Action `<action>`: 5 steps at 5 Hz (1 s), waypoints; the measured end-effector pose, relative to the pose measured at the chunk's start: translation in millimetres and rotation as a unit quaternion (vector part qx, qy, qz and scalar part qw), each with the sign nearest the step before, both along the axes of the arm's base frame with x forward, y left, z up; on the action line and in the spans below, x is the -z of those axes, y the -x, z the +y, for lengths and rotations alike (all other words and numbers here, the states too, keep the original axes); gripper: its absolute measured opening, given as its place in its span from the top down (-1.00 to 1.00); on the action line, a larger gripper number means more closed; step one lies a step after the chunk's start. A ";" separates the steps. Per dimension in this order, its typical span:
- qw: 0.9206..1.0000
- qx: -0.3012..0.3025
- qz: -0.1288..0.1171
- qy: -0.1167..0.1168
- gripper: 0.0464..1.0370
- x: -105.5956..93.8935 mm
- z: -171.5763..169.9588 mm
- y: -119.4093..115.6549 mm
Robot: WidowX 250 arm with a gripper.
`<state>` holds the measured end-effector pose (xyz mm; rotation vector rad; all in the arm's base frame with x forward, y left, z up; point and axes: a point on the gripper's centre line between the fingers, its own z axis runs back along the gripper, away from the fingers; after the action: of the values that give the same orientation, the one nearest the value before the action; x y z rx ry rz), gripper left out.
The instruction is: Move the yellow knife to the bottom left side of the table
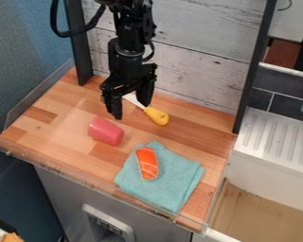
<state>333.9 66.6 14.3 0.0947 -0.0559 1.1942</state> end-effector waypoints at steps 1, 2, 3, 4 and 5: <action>1.000 -0.004 0.021 0.004 -0.93 13.4 -0.7 4.0; 0.999 -0.017 0.027 0.004 -0.93 21.3 1.6 -10.6; 0.999 -0.019 0.035 -0.003 -0.93 34.4 5.5 -25.1; 1.000 -0.008 0.011 -0.007 -0.93 38.1 5.2 -40.9; 1.000 0.010 0.012 -0.017 -0.93 50.9 -1.5 -51.0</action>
<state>384.9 65.0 -36.7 0.1384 -0.0568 1.1726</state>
